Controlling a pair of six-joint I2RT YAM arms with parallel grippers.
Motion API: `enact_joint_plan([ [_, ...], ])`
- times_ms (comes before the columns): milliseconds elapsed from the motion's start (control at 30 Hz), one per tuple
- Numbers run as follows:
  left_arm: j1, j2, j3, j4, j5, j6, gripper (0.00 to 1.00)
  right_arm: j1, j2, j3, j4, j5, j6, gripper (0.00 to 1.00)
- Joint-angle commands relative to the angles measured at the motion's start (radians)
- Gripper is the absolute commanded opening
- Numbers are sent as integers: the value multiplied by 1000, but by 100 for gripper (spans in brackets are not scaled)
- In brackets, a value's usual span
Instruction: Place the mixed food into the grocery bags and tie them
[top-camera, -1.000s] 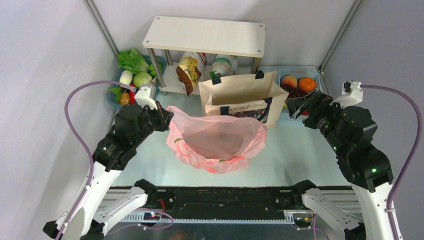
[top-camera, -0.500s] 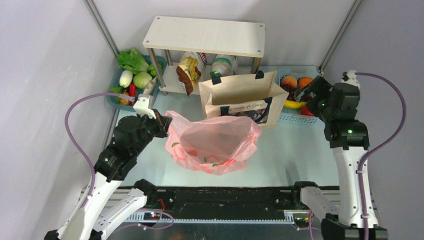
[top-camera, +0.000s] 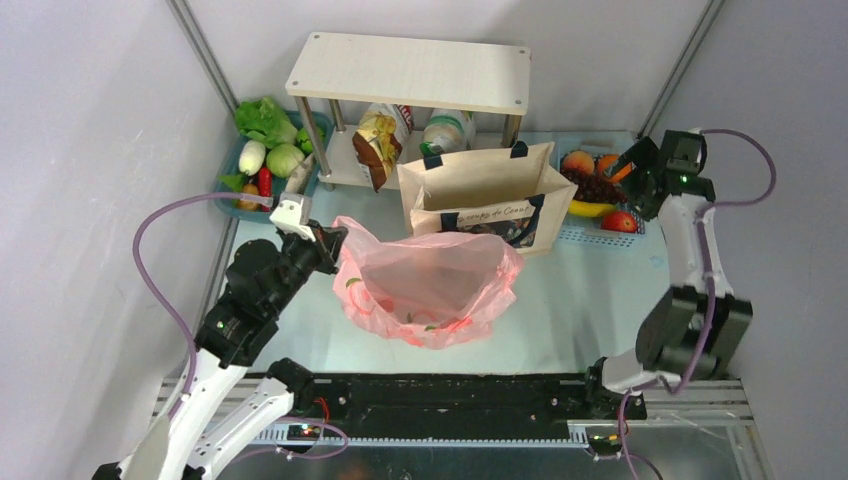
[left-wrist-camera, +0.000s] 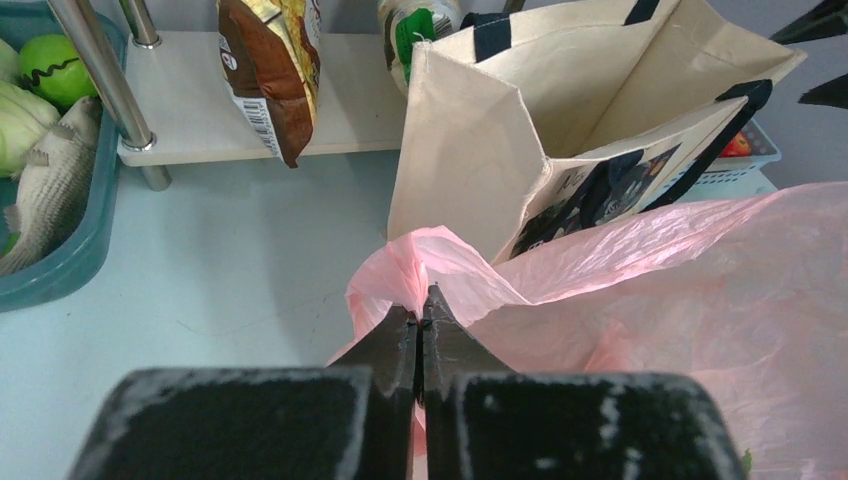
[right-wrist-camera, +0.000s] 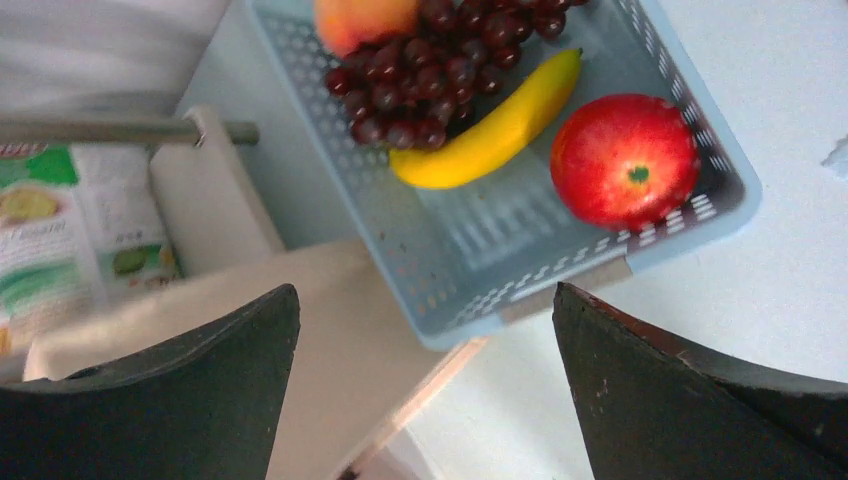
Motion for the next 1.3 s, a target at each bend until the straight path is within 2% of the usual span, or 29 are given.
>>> enact_joint_plan([
  [0,6,-20,-16,74,20,62,0,-23,184,160,5,27,138,99],
  [133,6,-30,-26,79,11,86,0,-18,332,231,66,-19,223,100],
  [333,6,-33,-23,83,17,96,0,4,512,340,108,3,304,99],
  [667,7,-43,-35,88,8,80,0,86,680,396,117,166,408,98],
  [867,7,-60,-41,88,5,75,0,89,780,450,120,170,433,93],
  [933,7,-65,-43,88,2,74,0,89,805,477,106,177,434,88],
  [1067,6,-72,-47,87,8,71,0,76,776,459,124,162,427,61],
  [1133,7,-80,-50,86,15,70,0,58,700,352,191,104,414,28],
  [1200,8,-90,-53,88,25,69,0,48,597,244,276,93,414,15],
  [1267,7,-98,-56,88,26,68,0,41,505,173,333,92,405,13],
])
